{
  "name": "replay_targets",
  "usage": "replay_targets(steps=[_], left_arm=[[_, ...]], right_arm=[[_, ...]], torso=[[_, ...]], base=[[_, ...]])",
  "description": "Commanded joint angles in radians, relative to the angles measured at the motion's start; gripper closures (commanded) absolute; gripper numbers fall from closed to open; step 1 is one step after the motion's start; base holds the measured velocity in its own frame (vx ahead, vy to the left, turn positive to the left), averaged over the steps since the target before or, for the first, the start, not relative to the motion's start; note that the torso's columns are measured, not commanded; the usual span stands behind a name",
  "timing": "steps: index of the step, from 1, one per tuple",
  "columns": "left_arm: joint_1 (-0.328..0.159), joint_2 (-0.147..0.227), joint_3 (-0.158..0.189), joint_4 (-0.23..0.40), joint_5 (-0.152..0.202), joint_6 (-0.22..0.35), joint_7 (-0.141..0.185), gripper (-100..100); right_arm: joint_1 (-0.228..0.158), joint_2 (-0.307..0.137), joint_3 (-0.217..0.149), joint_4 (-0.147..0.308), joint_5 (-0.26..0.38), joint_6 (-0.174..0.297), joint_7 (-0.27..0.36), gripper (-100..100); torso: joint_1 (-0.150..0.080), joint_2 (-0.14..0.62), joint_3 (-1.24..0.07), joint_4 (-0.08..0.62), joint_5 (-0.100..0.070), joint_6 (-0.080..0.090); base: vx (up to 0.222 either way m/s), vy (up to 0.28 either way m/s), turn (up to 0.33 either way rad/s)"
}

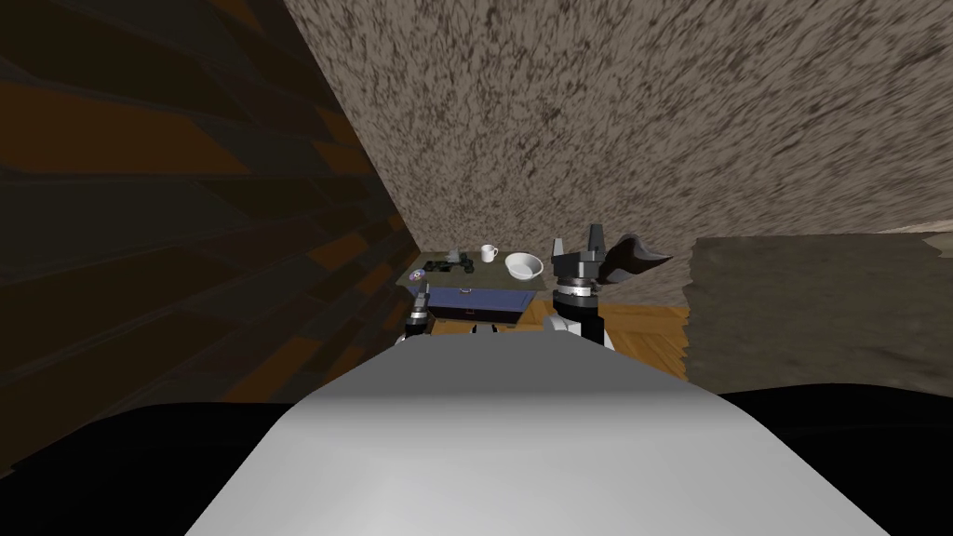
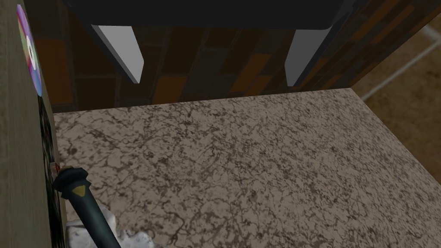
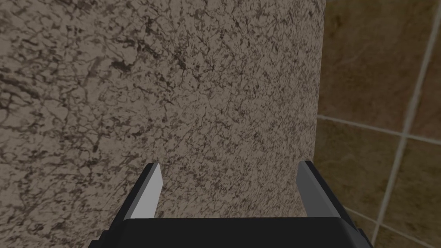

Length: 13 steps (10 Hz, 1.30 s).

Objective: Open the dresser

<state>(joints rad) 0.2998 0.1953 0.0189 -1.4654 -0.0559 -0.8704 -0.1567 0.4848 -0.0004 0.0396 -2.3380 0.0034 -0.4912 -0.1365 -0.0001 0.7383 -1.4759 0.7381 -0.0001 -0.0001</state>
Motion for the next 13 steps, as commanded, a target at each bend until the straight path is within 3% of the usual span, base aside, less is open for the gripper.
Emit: replay_targets(steps=[1,9,13], left_arm=[[-0.025,-0.004,-0.001,0.072,-0.007,-0.033,-0.007,-100],[-0.092,-0.018,-0.004,0.284,-0.028,-0.131,-0.026,-100],[-0.109,-0.023,-0.005,0.373,-0.033,-0.154,-0.031,-100]], right_arm=[[0.0,0.0,0.0,0.0,0.0,0.0,0.0,0],[0.0,0.0,0.0,0.0,0.0,0.0,0.0,0],[0.0,0.0,0.0,0.0,0.0,0.0,0.0,0]], torso=[[0.0,0.0,0.0,0.0,0.0,0.0],[0.0,0.0,0.0,0.0,0.0,0.0],[0.0,0.0,0.0,0.0,0.0,0.0]], base=[[0.017,-0.025,-0.001],[0.015,-0.023,0.001],[0.01,-0.017,0.001]])
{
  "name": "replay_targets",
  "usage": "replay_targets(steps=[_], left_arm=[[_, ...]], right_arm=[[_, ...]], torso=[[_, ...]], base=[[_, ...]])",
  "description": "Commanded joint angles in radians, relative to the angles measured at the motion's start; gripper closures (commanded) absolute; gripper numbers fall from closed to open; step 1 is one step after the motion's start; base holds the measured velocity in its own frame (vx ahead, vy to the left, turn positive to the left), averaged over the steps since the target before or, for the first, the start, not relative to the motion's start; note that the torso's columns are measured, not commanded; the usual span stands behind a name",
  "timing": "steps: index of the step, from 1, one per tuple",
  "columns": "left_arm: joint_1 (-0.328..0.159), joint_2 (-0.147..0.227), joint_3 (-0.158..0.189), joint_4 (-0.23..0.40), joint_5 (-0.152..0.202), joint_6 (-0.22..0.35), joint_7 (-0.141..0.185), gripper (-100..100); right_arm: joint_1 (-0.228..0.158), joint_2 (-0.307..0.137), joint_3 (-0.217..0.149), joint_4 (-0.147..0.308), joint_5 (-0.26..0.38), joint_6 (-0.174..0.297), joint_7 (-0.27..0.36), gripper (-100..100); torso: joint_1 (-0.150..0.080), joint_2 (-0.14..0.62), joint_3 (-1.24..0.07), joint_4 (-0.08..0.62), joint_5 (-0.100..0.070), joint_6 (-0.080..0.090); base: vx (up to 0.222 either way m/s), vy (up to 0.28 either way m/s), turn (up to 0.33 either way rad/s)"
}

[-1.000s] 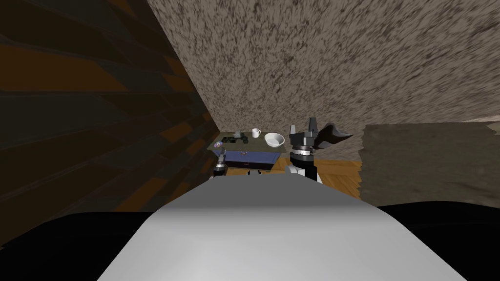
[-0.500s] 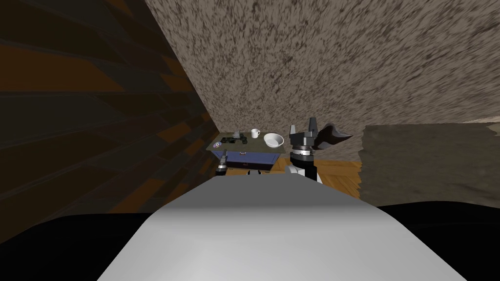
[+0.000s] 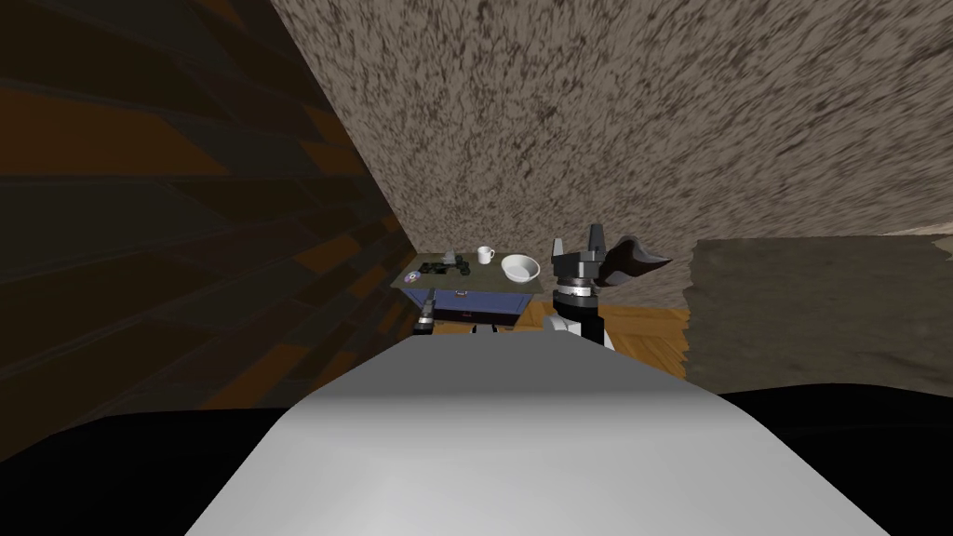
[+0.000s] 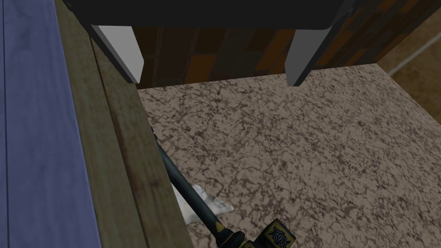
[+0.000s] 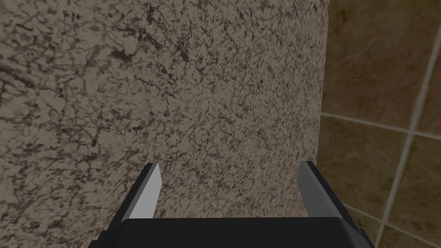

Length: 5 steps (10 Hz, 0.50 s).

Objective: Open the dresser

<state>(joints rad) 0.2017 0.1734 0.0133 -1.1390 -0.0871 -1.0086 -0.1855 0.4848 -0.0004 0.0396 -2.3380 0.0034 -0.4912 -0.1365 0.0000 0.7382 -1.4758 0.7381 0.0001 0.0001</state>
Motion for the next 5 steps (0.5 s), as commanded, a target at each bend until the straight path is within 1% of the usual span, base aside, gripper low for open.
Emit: replay_targets(steps=[1,2,3,4,5], left_arm=[[-0.027,-0.008,0.0,0.086,-0.007,-0.039,-0.006,-100],[-0.027,-0.008,0.0,0.103,-0.007,-0.039,-0.006,-100],[-0.043,-0.015,-0.001,0.134,-0.012,-0.061,-0.011,-100],[-0.043,-0.015,-0.001,0.158,-0.012,-0.061,-0.011,-100],[-0.058,-0.022,-0.002,0.199,-0.017,-0.083,-0.015,-100]], right_arm=[[0.0,0.0,0.0,0.0,0.0,0.0,0.0,0],[0.0,0.0,0.0,0.0,0.0,0.0,0.0,0],[0.0,0.0,0.0,0.0,0.0,0.0,0.0,0],[0.0,0.0,0.0,0.0,0.0,0.0,0.0,0],[0.0,0.0,0.0,0.0,0.0,0.0,0.0,0]], torso=[[0.0,0.0,0.0,0.0,0.0,0.0],[-0.001,-0.001,0.0,0.0,0.0,0.0],[0.0,0.0,0.0,0.0,0.0,0.0],[0.0,-0.001,0.0,0.0,0.0,0.0],[0.0,0.0,0.0,0.0,0.0,0.0]], base=[[0.015,-0.029,0.002],[0.015,-0.027,0.001],[0.018,-0.026,0.003],[0.015,-0.02,0.0],[0.016,-0.023,0.0]])
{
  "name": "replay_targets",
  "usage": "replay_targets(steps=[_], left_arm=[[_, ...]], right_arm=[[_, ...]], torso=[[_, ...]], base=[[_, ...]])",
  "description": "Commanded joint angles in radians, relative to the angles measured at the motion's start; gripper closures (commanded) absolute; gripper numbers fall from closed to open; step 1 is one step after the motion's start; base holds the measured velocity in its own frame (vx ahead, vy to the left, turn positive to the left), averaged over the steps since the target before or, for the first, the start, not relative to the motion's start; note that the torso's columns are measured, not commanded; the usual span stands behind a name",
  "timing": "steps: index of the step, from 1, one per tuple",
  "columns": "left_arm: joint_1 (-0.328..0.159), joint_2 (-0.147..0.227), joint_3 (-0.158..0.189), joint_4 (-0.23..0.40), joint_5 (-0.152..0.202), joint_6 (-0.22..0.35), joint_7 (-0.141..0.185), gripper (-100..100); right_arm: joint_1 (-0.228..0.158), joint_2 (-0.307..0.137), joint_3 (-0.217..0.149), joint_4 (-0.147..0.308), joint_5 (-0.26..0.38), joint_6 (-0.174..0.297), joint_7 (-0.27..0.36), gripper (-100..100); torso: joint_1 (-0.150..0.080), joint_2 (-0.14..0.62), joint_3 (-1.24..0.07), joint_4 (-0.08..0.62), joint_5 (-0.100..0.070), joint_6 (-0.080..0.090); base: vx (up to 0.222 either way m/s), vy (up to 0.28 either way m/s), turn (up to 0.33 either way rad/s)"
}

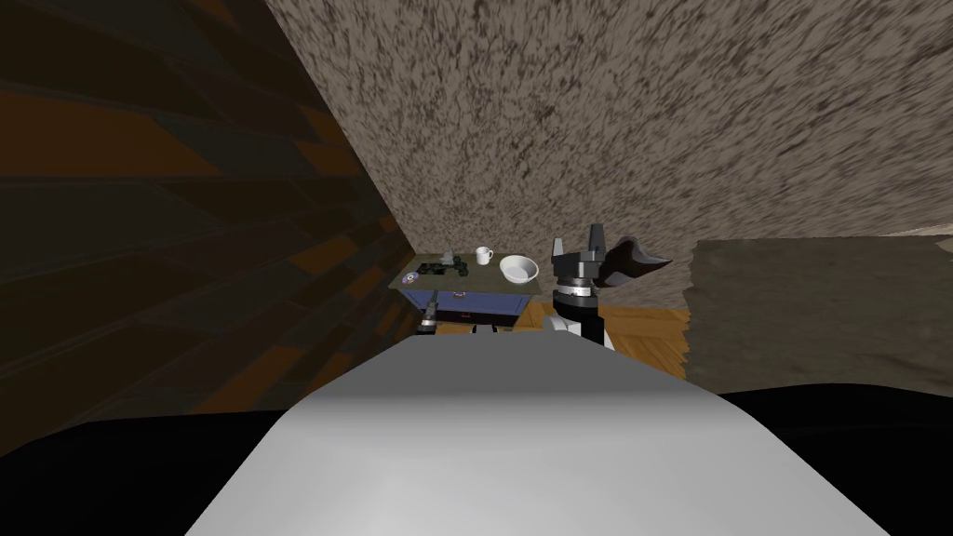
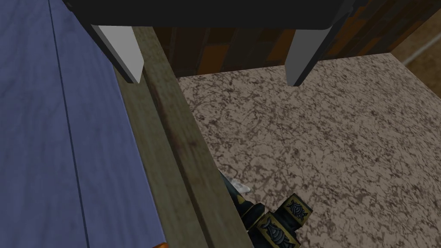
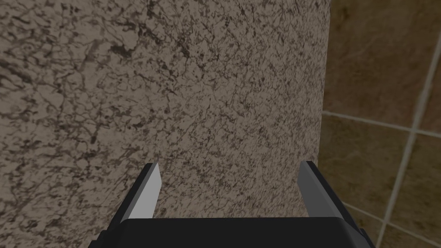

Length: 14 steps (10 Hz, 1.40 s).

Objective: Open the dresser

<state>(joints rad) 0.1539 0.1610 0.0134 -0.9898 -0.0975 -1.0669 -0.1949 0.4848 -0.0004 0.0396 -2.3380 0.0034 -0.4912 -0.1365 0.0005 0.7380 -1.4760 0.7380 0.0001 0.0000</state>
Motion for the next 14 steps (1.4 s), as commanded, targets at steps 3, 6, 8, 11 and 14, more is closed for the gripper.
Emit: replay_targets(steps=[3,6,8,11,14], left_arm=[[-0.038,-0.023,-0.004,0.159,-0.015,-0.066,-0.013,-100],[-0.063,-0.037,-0.005,0.24,-0.023,-0.103,-0.021,-100],[-0.074,-0.045,-0.005,0.284,-0.027,-0.12,-0.024,-100],[-0.093,-0.065,-0.006,0.35,-0.033,-0.149,-0.03,-100],[-0.108,-0.096,-0.007,0.399,-0.038,-0.171,-0.034,-100]], right_arm=[[0.0,0.0,0.0,0.0,0.0,0.0,0.0,0],[0.0,0.0,0.0,0.0,0.0,0.0,0.0,0],[0.0,0.0,0.0,0.0,0.0,0.0,0.0,0],[0.0,0.0,0.0,0.0,0.0,0.0,0.0,0],[0.0,0.0,0.0,0.0,0.0,0.0,0.0,0]], torso=[[-0.001,0.0,0.0,0.0,0.0,0.0],[0.0,0.0,0.0,0.0,0.0,0.0],[-0.001,0.0,0.0,0.0,0.0,0.0],[0.0,0.0,0.0,0.0,0.0,0.0],[-0.001,0.0,0.0,0.0,0.0,0.0]], base=[[0.02,-0.032,0.001],[0.017,-0.027,0.002],[0.019,-0.026,0.001],[0.009,-0.015,0.001],[0.012,-0.019,0.001]])
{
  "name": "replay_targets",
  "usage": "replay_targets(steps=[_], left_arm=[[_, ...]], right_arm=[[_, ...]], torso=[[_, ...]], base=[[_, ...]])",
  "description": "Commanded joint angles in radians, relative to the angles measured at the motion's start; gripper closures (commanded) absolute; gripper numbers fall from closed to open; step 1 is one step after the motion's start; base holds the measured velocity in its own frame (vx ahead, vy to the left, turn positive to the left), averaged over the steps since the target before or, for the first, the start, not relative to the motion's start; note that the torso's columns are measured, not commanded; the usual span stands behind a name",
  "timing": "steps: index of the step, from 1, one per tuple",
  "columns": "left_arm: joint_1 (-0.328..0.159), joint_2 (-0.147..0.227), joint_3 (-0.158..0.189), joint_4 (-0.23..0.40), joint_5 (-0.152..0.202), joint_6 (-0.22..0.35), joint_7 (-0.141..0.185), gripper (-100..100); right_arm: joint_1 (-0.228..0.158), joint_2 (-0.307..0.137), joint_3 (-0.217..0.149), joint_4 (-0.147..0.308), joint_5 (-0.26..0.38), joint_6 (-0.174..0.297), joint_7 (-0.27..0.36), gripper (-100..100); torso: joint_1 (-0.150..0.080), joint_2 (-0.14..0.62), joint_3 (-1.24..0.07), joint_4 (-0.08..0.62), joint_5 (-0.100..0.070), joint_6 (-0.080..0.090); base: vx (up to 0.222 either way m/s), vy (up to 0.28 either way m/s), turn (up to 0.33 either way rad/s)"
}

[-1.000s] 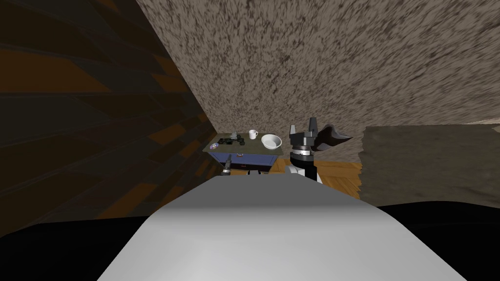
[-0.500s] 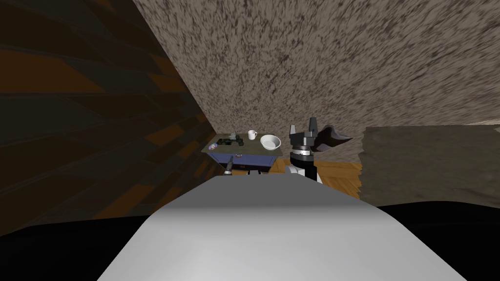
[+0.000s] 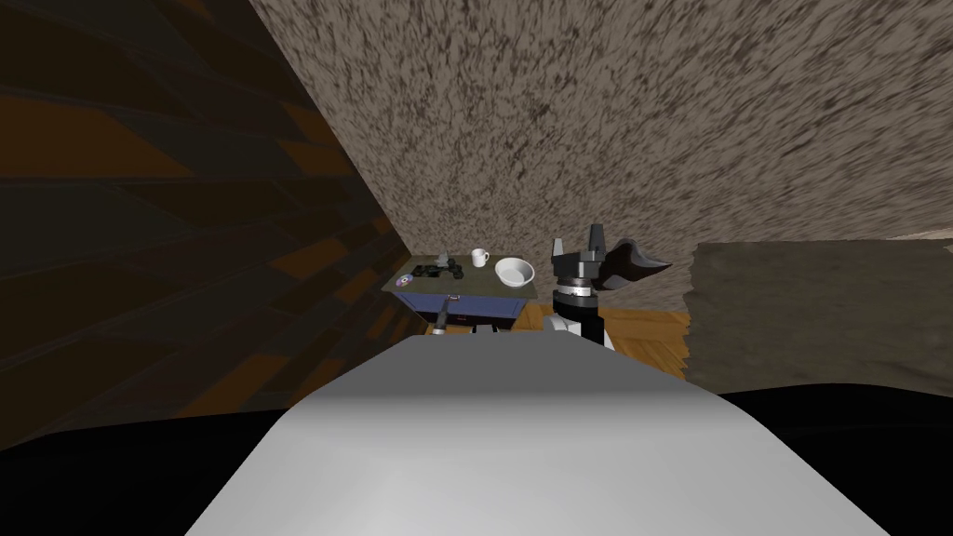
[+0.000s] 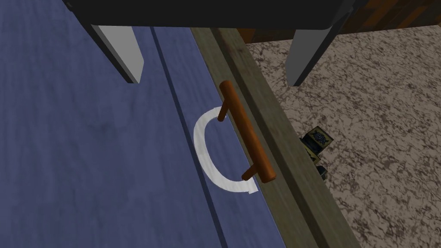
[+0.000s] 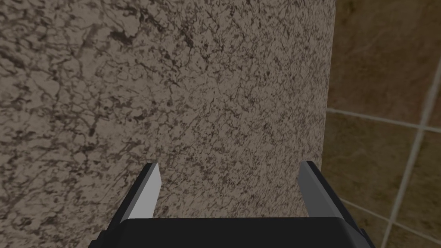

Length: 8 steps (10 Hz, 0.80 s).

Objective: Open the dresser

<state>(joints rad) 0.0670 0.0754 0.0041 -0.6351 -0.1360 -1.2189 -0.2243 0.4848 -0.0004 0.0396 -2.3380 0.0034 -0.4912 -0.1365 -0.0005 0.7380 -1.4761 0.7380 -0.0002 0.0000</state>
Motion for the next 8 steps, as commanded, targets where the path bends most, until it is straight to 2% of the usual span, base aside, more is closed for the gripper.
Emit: replay_targets(steps=[1,2,3,4,6,7,8], left_arm=[[-0.026,-0.028,0.002,0.061,-0.001,-0.026,-0.006,-100],[-0.03,-0.057,0.002,0.078,-0.003,-0.034,-0.007,-100],[-0.02,-0.043,0.001,0.055,-0.003,-0.024,-0.006,-100],[0.025,-0.034,0.01,0.036,-0.022,-0.055,0.015,-100],[0.025,-0.034,0.01,0.036,-0.022,-0.055,0.015,-100],[0.065,-0.021,0.02,0.017,-0.041,-0.085,0.036,-100],[0.07,-0.021,0.02,0.017,-0.041,-0.085,0.036,-100]], right_arm=[[0.0,0.0,0.0,0.0,0.0,0.0,0.0,0],[0.0,0.0,0.0,0.0,0.0,0.0,0.0,0],[0.0,0.0,0.0,0.0,0.0,0.0,0.0,0],[0.0,0.0,0.0,0.0,0.0,0.0,0.0,0],[0.0,0.0,0.0,0.0,0.0,0.0,0.0,0],[0.0,0.0,0.0,0.0,0.0,0.0,0.0,0],[0.0,0.0,0.0,0.0,0.0,0.0,0.0,0]], torso=[[0.001,0.0,0.0,0.0,0.0,0.0],[0.001,0.0,0.0,0.0,0.0,0.0],[0.0,0.0,0.0,0.0,0.0,0.0],[0.001,0.0,0.0,0.0,0.0,0.0],[-0.001,-0.004,-0.003,-0.001,0.0,0.0],[0.002,0.002,0.001,0.0,0.0,0.0],[0.002,0.004,0.002,0.001,0.001,0.0]], base=[[0.004,-0.012,-0.001],[0.006,-0.014,0.001],[0.003,-0.008,0.0],[0.076,-0.029,0.048],[0.069,-0.022,0.013],[0.01,0.008,-0.026],[0.006,0.01,-0.028]])
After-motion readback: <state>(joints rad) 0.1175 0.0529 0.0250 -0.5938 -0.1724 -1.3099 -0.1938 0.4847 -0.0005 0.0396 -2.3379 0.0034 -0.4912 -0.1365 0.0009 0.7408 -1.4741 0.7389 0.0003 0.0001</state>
